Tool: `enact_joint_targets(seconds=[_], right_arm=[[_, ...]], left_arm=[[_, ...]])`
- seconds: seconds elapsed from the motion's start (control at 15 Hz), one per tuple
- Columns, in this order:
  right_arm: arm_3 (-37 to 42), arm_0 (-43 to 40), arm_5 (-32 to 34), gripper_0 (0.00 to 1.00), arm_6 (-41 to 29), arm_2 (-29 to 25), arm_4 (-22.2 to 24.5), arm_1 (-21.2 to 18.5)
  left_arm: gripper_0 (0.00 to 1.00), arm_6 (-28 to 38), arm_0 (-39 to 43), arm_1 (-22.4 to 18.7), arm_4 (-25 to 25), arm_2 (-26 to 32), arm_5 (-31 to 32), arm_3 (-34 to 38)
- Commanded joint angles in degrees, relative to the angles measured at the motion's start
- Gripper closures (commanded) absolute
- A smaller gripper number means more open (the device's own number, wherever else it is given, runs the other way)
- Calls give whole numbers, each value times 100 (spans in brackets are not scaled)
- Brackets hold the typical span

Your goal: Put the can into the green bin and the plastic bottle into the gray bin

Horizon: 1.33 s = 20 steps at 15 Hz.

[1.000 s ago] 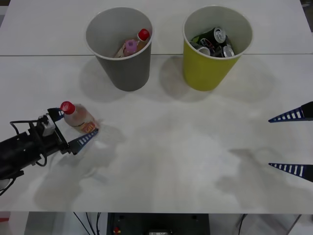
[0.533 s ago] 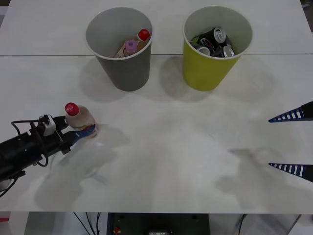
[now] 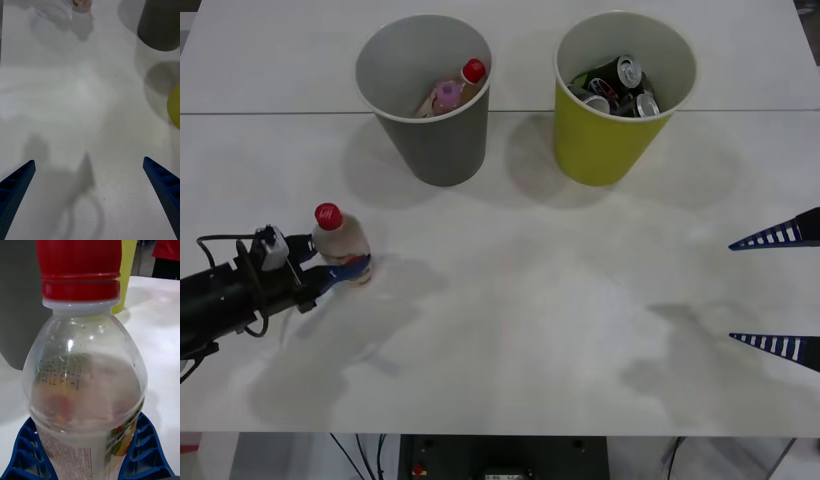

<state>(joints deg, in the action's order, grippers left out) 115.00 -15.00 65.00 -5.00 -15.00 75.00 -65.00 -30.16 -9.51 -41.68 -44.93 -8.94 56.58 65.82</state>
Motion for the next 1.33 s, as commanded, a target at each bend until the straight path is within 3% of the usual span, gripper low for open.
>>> enact_joint_targets(seconds=[0.07, 0.53, 0.93, 1.13, 1.33], right_arm=[[0, 0, 0, 0, 0, 0, 0, 0], [0, 0, 0, 0, 0, 0, 0, 0], [0, 0, 0, 0, 0, 0, 0, 0], [0, 0, 0, 0, 0, 0, 0, 0], [0, 0, 0, 0, 0, 0, 0, 0]], left_arm=[[99, 1153, -7, -543, -420, -2, 3, 493], [100, 4616, -86, -2187, -1343, -2, 29, 1829], [99, 7341, -851, -3189, -1554, 7, 943, 2058], [99, 8334, -1299, -3637, -2564, 7, 1013, 2743], [99, 9160, -2038, -3690, -3584, -37, 1549, 3200]])
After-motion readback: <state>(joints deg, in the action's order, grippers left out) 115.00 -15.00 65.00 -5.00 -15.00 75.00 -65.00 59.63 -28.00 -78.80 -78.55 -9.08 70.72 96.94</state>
